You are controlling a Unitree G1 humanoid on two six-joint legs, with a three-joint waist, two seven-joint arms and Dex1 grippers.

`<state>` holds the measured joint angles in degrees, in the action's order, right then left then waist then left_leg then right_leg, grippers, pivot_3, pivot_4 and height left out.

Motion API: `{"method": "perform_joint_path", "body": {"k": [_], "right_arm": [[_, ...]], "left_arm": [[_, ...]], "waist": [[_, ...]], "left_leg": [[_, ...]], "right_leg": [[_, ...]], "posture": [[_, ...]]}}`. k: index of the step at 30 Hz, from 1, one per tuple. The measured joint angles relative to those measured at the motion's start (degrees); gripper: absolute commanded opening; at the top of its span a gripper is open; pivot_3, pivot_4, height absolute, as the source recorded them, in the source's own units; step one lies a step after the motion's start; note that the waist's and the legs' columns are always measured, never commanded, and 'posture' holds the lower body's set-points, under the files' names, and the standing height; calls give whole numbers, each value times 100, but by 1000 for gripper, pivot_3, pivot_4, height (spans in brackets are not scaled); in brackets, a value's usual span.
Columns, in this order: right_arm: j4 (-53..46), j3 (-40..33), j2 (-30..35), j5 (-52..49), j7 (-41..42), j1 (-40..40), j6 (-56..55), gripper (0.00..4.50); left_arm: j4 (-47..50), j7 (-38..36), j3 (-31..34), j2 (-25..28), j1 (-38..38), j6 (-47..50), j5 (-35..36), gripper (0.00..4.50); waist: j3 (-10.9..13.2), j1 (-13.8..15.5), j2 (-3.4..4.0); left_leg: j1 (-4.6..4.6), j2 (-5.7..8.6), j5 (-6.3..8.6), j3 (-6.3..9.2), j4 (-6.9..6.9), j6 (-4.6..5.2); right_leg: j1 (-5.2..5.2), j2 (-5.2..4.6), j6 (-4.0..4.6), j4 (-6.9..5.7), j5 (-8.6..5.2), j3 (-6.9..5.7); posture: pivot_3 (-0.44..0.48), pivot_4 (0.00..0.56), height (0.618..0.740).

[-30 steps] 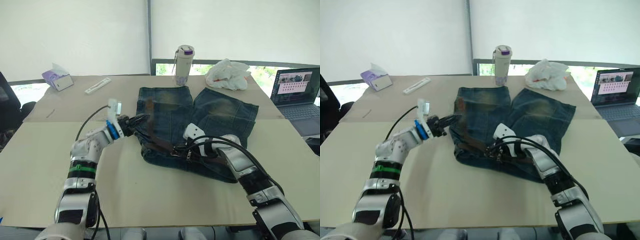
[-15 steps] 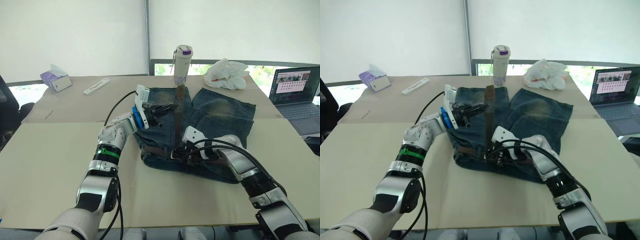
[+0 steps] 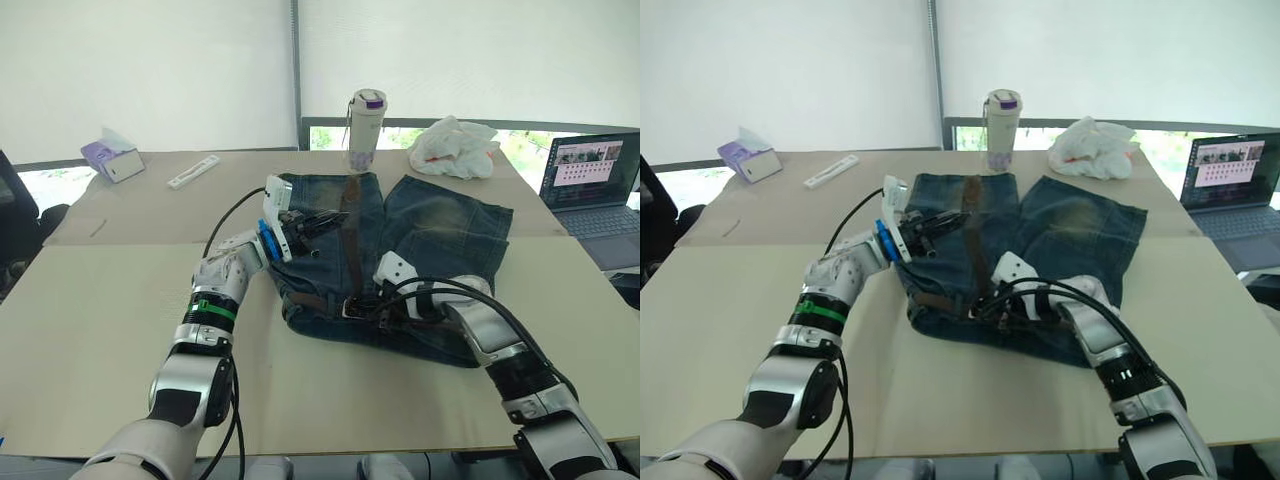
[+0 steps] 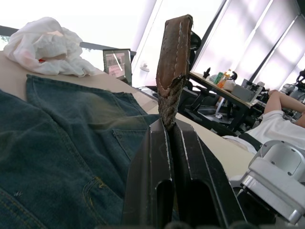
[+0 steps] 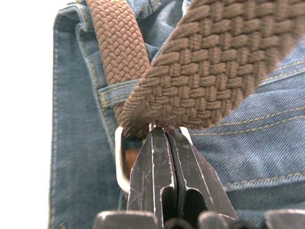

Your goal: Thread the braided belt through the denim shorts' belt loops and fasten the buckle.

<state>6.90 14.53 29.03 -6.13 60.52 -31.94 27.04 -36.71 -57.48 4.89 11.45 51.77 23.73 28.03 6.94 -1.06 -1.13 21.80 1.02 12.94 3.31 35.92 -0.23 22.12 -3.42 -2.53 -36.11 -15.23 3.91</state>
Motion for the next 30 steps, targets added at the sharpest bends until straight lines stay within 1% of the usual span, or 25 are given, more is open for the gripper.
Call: {"method": "perform_joint_path", "body": {"k": [6,10,15,22,27,30], "right_arm": [[-9,47,24,-79,89,3,24,17],[31,79,-79,16,-73,-16,-15,17],[10,244,-69,100,-63,-58,-20,17],[-69,416,-32,345,-201,-81,-20,17],[-105,415,-187,494,-589,-35,-22,17],[-261,413,-220,501,-762,128,-19,17]], "left_arm": [[-39,-2,32,4,0,-27,-40,0],[-37,-3,62,4,0,-28,-84,0],[-3,-2,85,-67,4,-9,-80,0],[60,2,49,-497,295,8,-72,0],[-169,50,-204,-1105,574,-16,-204,0],[-184,44,-355,-1377,580,-14,-225,0]], "waist": [[0,3,0],[0,-2,0],[0,-15,0],[-1,-11,1],[-1,2,0],[-1,-16,0]], "left_leg": [[2,0,0,-1,1,0],[-1,0,0,-1,1,0],[-6,-1,0,-1,1,0],[-11,0,0,-8,3,0],[-8,2,0,-17,6,0],[-8,1,0,-17,5,0]], "right_leg": [[1,0,0,0,0,0],[1,0,0,-1,0,0],[-2,2,0,-4,0,0],[-10,2,0,-3,0,0],[-12,2,-1,-2,-1,-1],[-10,3,-1,-4,-1,0]], "posture": [[0,150,740],[0,150,740],[0,150,740],[0,150,740],[0,150,740],[0,150,740]]}}
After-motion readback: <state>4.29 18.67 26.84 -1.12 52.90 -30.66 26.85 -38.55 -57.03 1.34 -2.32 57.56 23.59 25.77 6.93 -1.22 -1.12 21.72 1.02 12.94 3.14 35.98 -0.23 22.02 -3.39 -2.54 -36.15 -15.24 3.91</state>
